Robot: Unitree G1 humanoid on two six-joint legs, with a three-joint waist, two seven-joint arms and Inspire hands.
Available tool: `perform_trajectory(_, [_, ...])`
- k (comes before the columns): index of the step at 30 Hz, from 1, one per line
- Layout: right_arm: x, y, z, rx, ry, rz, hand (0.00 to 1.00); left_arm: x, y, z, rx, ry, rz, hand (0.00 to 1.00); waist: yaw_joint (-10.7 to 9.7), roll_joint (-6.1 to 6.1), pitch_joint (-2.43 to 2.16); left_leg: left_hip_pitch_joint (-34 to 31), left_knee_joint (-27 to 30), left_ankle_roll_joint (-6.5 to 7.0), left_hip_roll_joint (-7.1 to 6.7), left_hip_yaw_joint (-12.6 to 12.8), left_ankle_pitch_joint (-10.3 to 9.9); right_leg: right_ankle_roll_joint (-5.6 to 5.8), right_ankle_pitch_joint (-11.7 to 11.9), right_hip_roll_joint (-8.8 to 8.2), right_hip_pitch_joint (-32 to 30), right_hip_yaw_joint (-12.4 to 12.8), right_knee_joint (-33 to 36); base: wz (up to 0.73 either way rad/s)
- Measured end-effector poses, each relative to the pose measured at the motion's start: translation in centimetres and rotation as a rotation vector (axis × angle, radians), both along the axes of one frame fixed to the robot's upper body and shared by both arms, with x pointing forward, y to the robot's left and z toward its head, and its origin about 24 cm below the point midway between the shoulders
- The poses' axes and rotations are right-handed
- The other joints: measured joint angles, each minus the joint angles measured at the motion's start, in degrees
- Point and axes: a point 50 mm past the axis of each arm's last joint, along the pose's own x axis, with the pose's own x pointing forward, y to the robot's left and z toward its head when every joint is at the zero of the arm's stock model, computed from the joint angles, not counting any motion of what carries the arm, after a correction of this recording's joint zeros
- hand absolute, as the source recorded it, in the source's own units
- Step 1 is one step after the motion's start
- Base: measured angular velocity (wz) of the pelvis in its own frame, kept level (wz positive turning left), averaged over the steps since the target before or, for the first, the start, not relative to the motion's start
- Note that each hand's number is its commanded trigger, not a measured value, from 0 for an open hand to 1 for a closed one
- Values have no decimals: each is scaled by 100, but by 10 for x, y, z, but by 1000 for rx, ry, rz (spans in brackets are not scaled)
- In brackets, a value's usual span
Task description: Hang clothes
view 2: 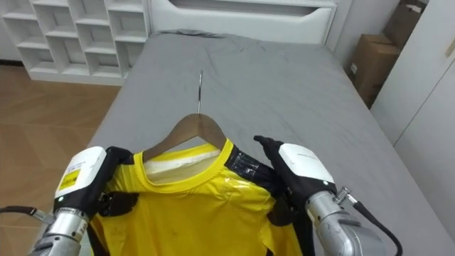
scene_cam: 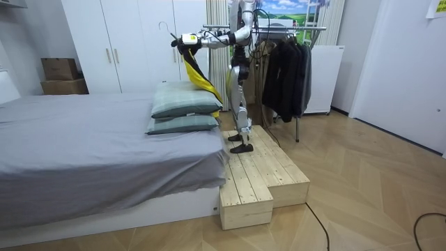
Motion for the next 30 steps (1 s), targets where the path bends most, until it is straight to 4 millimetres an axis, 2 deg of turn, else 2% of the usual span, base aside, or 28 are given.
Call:
perform_trajectory(4, [0, 4, -1, 28, -3, -2, 0, 0, -5, -2, -4, 7, 3, 100, 109, 27, -20, 4, 15, 1, 7, 1, 3, 0, 0, -7, 3, -1, 3, 0])
perform_trajectory(12, [11, 11, 2, 96, -15, -10, 0, 0, -9, -3, -24, 12, 15, 100, 156, 5, -33, 14, 41, 2, 5, -14, 4, 0, 0, -18, 28, -5, 5, 0])
perform_trajectory(22, [18, 12, -6, 108, 16, -37, 0, 1, -12, 1, -25, -4, 13, 100, 256, -81, 9, 50, 42, 2, 9, -16, 4, 0, 0, -20, 74, -50, 1, 0])
perform_trajectory(30, [17, 12, -11, 146, 18, -66, 0, 1, -13, 6, -11, -18, 4, 100, 262, -95, 13, 38, 40, 3, 8, -29, 3, 1, 0, -13, 72, -68, -2, 0])
